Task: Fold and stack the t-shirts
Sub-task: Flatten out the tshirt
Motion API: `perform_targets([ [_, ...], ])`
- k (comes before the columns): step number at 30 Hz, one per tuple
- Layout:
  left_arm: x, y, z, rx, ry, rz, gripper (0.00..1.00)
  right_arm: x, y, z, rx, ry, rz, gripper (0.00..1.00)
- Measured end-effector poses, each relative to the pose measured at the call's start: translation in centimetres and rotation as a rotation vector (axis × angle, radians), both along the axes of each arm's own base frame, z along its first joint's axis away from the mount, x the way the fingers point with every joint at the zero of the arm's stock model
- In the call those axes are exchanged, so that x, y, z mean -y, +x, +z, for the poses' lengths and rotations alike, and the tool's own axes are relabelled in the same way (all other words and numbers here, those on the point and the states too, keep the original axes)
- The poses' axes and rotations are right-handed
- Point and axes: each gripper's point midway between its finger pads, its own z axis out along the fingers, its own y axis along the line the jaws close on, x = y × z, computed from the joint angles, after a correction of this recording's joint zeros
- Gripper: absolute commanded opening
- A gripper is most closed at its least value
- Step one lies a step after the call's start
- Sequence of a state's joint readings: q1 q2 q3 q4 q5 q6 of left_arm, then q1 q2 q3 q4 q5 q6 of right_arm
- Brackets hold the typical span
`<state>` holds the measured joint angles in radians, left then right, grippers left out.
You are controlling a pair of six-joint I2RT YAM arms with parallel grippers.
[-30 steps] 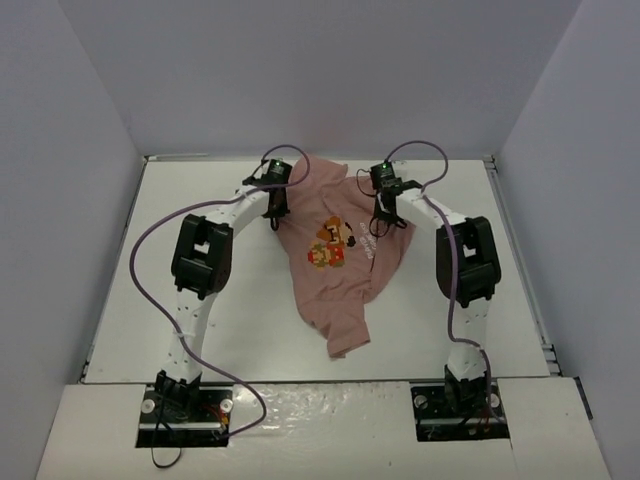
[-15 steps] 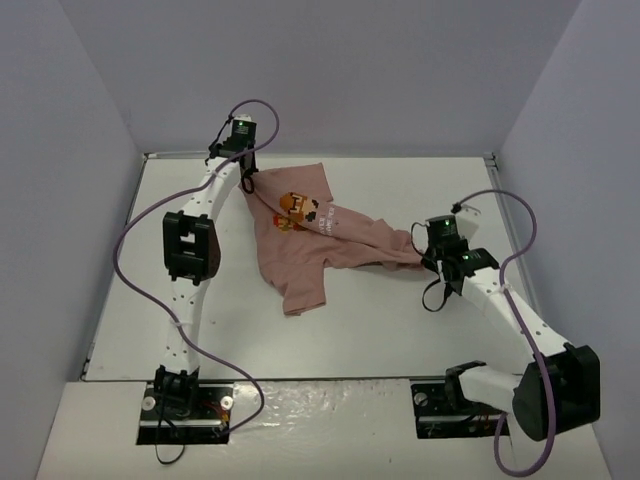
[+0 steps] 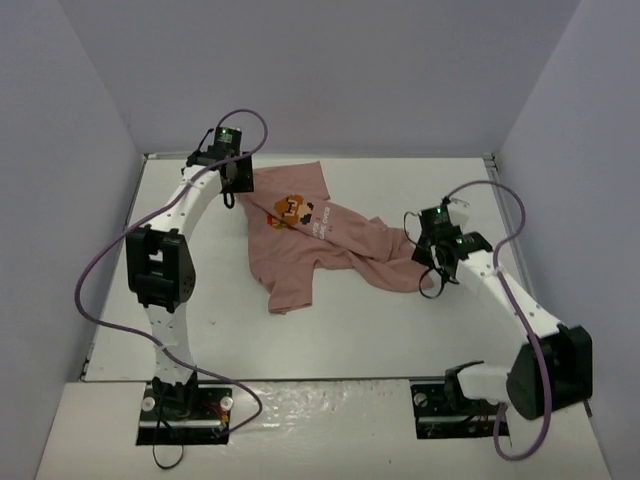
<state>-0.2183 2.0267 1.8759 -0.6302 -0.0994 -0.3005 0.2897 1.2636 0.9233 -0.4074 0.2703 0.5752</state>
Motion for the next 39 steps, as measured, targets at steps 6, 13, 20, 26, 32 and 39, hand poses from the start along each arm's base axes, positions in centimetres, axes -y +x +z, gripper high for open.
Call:
perform_targets([
  [6,7.6,-7.2,1.1,-0.014,-0.043,-0.16,0.53,-2.6,4.8,-3.3,-0.082,-0.011,0.11,0.29],
  [13,11.4,-10.7,-9.8,-0.264,-0.006,-0.193,0.45,-4.6,6.1,-8.5,-0.187,0.006,0.177,0.27],
  [20,9.9,-7.4,-12.1,-0.267,0.032,-0.11,0.45,-6.4,10.0,-10.5,-0.176,0.017,0.208,0.26],
  [26,9.7,-3.7,-11.0,-0.21,0.053,-0.11,0.55,-6.7,12.9,-9.2,-0.125,0.001,0.236,0.41],
  [32,6.8,-6.4,-3.8,-0.119,0.036,-0.09,0.67,-4.3,12.3,-4.7,-0.032,-0.012,0.199,0.57],
  [39,3.5,-11.6,2.5,0.019,-0.086,0.0,0.62,0.0,8.4,-0.5,0.071,-0.008,0.074,0.64],
])
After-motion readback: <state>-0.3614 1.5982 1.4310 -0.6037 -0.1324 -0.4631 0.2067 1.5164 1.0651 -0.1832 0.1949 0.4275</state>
